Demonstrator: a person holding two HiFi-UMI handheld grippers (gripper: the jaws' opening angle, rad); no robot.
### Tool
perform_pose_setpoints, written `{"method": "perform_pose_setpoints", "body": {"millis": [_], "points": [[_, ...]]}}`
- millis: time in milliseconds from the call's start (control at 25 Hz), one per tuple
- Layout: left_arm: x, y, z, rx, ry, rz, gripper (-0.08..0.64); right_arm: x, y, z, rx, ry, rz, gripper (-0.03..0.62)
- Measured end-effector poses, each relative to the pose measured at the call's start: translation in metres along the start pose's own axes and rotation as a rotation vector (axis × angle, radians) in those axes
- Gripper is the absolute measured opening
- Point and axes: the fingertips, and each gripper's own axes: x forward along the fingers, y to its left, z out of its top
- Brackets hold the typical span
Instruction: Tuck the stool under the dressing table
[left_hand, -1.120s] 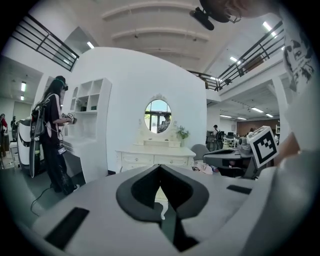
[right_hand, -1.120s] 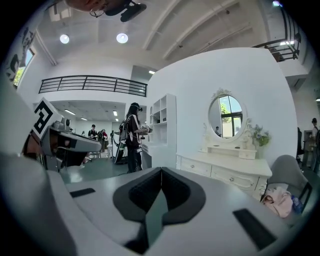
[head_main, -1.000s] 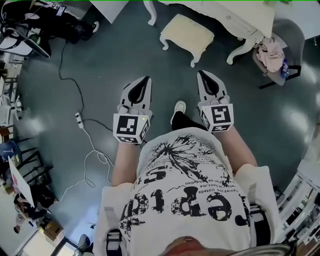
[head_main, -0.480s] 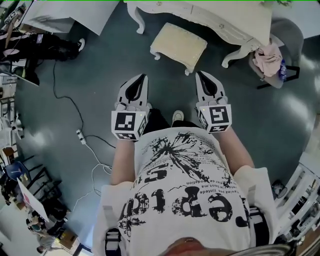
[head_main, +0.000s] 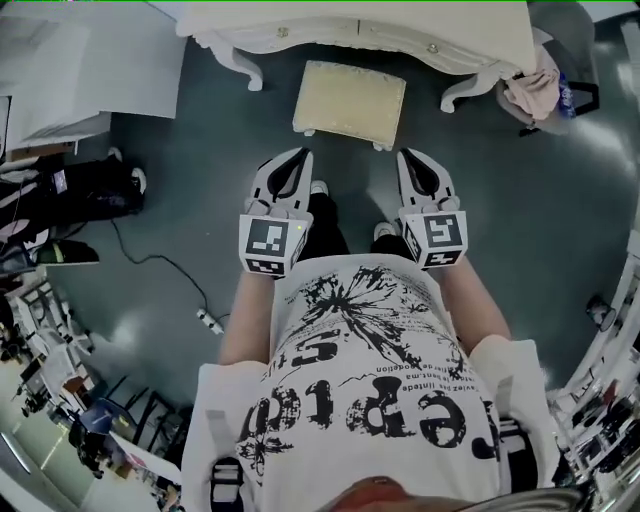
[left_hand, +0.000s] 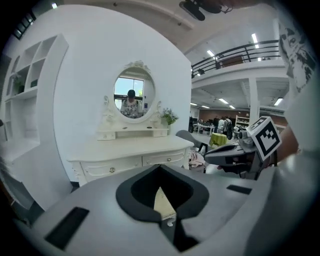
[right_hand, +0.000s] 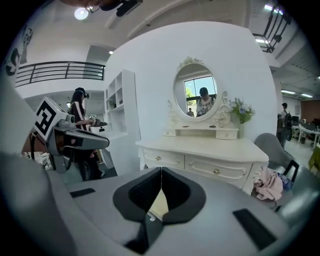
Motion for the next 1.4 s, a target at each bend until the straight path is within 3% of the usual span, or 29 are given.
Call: {"method": "perform_pose_setpoints", "body": {"millis": [320, 480, 960, 1160, 1400], "points": [[0.069, 0.057, -0.034, 0.094, 0.113, -0.238, 0.02, 0.084, 0.0, -0.011, 0.143, 0.056, -0.19, 0.017], [0.1, 0.065, -0.079, 0.066, 0.156, -0.305, 0.02, 0.124, -0.002, -0.049, 0.203, 0.095, -0.229, 0.017], [0.207, 0.088, -0.279, -0.172, 0.309, -0.235, 0.02, 0.241, -0.039, -0.242, 0.309, 0.308, -0.241, 0.017], [0.245, 0.097, -0.36, -0.192, 0.371, -0.213, 0.02, 0.275, -0.043, -0.321, 0.337, 0.392, -0.231, 0.017], [0.277, 0.115, -0.406, -0.232, 0.353, -0.166, 0.02, 0.29, -0.05, -0.368, 0.356, 0.481, -0.267, 0.017]]}}
